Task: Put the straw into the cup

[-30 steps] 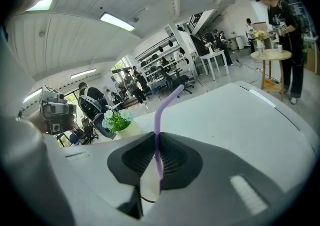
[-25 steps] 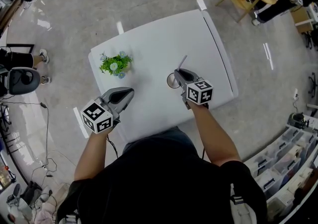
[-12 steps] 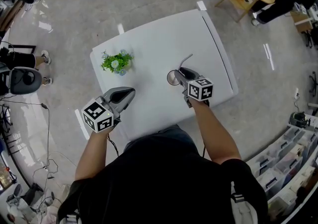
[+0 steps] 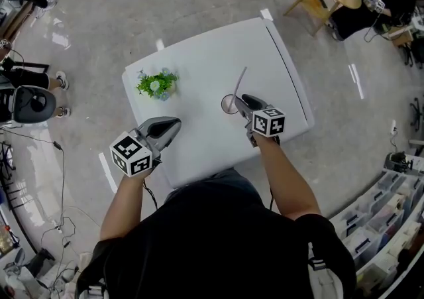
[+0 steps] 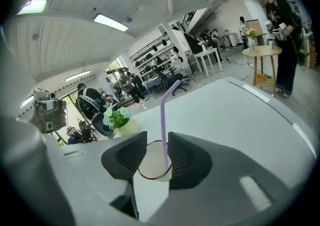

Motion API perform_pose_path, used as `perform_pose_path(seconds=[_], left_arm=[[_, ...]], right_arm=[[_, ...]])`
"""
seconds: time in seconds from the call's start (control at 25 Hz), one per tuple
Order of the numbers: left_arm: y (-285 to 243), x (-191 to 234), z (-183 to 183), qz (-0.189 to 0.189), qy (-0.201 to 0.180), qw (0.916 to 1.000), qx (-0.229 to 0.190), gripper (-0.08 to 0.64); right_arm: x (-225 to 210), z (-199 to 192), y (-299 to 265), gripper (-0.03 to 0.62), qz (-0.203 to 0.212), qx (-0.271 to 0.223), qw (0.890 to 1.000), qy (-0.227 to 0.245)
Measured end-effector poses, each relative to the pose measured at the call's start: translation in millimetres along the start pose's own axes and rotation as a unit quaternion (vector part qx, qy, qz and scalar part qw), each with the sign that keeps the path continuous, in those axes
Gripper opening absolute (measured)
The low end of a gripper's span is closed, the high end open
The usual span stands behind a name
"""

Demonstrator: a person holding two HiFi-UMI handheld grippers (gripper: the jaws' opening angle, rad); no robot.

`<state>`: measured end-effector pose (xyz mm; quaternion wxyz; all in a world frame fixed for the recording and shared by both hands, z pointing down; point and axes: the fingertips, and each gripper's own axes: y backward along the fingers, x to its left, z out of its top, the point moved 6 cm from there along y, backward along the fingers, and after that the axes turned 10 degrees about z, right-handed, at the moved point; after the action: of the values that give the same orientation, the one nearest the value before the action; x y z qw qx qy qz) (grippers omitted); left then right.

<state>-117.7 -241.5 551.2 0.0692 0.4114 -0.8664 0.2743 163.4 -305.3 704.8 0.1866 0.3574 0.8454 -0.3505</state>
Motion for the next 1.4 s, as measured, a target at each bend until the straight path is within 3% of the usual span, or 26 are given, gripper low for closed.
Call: perform_pose_path(seconds=[0.88, 1.4], left_arm=[[44.4, -25.5, 7.8, -0.019, -0.046, 0.9986, -0.015, 0.000], [71.8, -48.1, 5.8, -0.032, -0.064, 0.9969, -0.033, 0.000]], right_arm=[[46.3, -10.7, 47.1, 0.155, -0.024, -0.017, 1.000, 0.011], [84.9, -17.2, 87.9, 0.144, -0.032, -0.059, 0.998, 0.009]])
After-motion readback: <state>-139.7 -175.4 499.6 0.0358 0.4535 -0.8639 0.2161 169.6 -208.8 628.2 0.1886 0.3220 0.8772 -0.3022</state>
